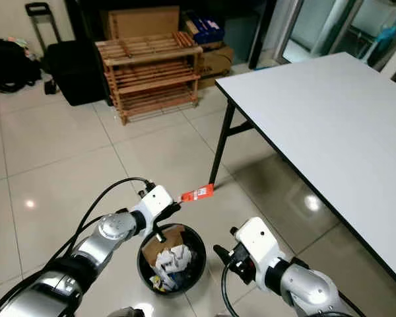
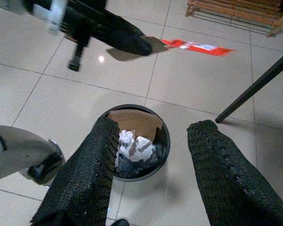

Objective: Picking trash to rubbish bin

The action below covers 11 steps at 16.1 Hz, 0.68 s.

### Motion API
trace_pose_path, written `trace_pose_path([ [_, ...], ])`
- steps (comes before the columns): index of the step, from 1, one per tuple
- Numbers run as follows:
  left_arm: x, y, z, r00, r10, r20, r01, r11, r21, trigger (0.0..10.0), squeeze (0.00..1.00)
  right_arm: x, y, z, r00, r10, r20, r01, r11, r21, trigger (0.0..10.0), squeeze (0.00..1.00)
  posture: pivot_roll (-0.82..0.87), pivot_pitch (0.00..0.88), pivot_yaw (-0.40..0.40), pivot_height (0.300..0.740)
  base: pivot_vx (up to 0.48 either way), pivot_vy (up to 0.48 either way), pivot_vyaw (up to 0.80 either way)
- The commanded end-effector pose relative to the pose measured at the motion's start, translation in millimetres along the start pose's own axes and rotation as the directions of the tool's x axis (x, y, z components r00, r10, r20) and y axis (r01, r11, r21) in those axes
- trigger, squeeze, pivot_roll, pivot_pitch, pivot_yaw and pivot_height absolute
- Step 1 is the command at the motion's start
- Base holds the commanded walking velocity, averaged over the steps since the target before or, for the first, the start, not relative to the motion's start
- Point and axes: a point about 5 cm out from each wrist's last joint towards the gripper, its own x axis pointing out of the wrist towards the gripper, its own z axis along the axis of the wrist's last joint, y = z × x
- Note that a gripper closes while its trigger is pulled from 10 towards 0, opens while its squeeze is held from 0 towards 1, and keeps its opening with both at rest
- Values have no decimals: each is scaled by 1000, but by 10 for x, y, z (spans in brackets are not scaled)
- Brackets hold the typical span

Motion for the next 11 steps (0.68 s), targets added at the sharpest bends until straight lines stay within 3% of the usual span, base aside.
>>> trace_pose_path([
  [1, 43, -38, 50, 999, -33, 26, 33, 999, -1, 10000, 35, -46, 2, 20, 1000, 5, -5, -5, 1000, 0, 10000, 0, -203, 155, -100, 740, 0, 0, 0],
  [2, 58, -49, 67, 998, -50, 40, 50, 999, -17, 10000, 702, -54, 9, 22, 1000, 7, -8, -7, 1000, 1, 10000, 0, -201, 157, -102, 740, 0, 0, 0],
  [3, 80, -77, 96, 995, -81, 64, 83, 996, -41, 10000, 1000, -59, 19, 23, 1000, 10, -14, -10, 1000, 2, 10000, 0, -200, 157, -103, 740, 0, 0, 0],
  [8, 97, -111, 101, 991, -107, 77, 112, 993, -50, 10000, 1000, -35, 4, 39, 1000, 4, -15, -4, 1000, -2, 10000, 0, -196, 154, -107, 740, 0, 0, 0],
  [11, 40, -67, -22, 998, -11, 61, 17, 995, -94, 10000, 1000, -23, -9, 18, 999, -29, -24, 30, 1000, 5, 10000, 0, -188, 146, -100, 740, 0, 0, 0],
])
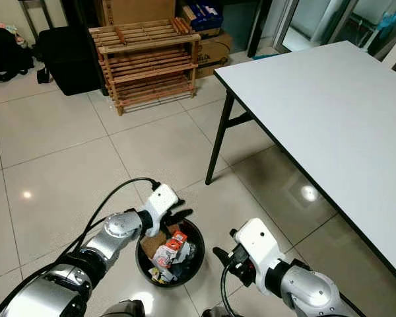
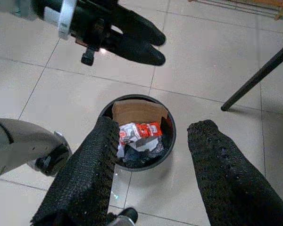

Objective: Picking trash to rubbish bin

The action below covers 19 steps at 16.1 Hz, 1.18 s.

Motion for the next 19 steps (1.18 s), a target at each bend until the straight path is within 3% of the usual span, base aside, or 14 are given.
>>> trace_pose_path([
  [1, -49, -38, -132, 998, 67, -3, -67, 995, -77, 10000, 431, 12, -62, -48, 997, -68, -23, 68, 998, 2, 10000, 0, -173, 135, -90, 740, 0, 0, 0],
  [2, -80, -56, -215, 994, 104, -17, -105, 984, -143, 10000, 0, 42, -104, -95, 992, -120, -33, 121, 992, 25, 10000, 0, -155, 124, -86, 740, 0, 0, 0],
  [3, -223, -218, -533, 979, 191, -74, -204, 938, -279, 10000, 0, 149, -278, -308, 945, -318, -80, 326, 935, 138, 10000, 0, -118, 105, -83, 740, 0, 0, 0],
  [4, -265, -276, -621, 974, 206, -98, -226, 932, -284, 10000, 0, 182, -305, -370, 932, -350, -94, 361, 917, 171, 10000, 0, -106, 97, -81, 740, 0, 0, 0],
  [6, -470, -640, -1015, 957, 195, -216, -255, 919, -301, 10000, 0, 367, -351, -803, 874, -413, -256, 474, 840, 264, 10000, 0, -67, 55, -64, 740, 0, 0, 0],
  [8, -592, -784, -1233, 921, 184, -342, -297, 902, -312, 10000, 0, 452, -281, -1186, 829, -398, -392, 537, 764, 359, 10000, 0, -40, 22, -54, 740, 0, 0, -613],
  [10, -692, -822, -1362, 891, 190, -411, -353, 860, -367, 10000, 0, 464, -152, -1497, 785, -358, -506, 579, 716, 391, 10000, 0, -25, 2, -51, 740, 0, 0, -800],
  [11, -734, -841, -1414, 878, 185, -442, -367, 853, -370, 10000, 0, 452, -94, -1651, 741, -352, -572, 626, 671, 398, 10000, 0, -16, 0, -49, 740, 0, 0, -800],
  [12, -756, -855, -1442, 872, 176, -457, -369, 850, -376, 10000, 0, 448, -61, -1721, 720, -347, -601, 647, 650, 400, 10000, 0, -3, 0, -48, 740, 0, 0, -800],
  [13, -799, -847, -1497, 848, 174, -500, -403, 825, -397, 10000, 0, 443, 40, -1849, 695, -310, -648, 670, 606, 429, 10000, 0, -2, 0, -45, 740, 0, 0, -800],
  [14, -801, -819, -1501, 838, 189, -512, -432, 803, -411, 10000, 0, 429, 73, -1904, 675, -301, -673, 687, 588, 426, 10000, 0, -1, 0, -41, 740, 0, 0, -800],
  [16, -805, -793, -1505, 828, 200, -523, -446, 801, -399, 10000, 0, 415, 116, -1957, 654, -288, -699, 709, 555, 435, 10000, 0, -11, 0, -34, 740, 0, 0, -800],
  [19, -757, -813, -1475, 837, 185, -516, -425, 813, -398, 10000, 0, 421, 122, -1981, 640, -288, -713, 723, 539, 432, 10000, 0, -15, 0, -30, 740, 0, 0, -800],
])
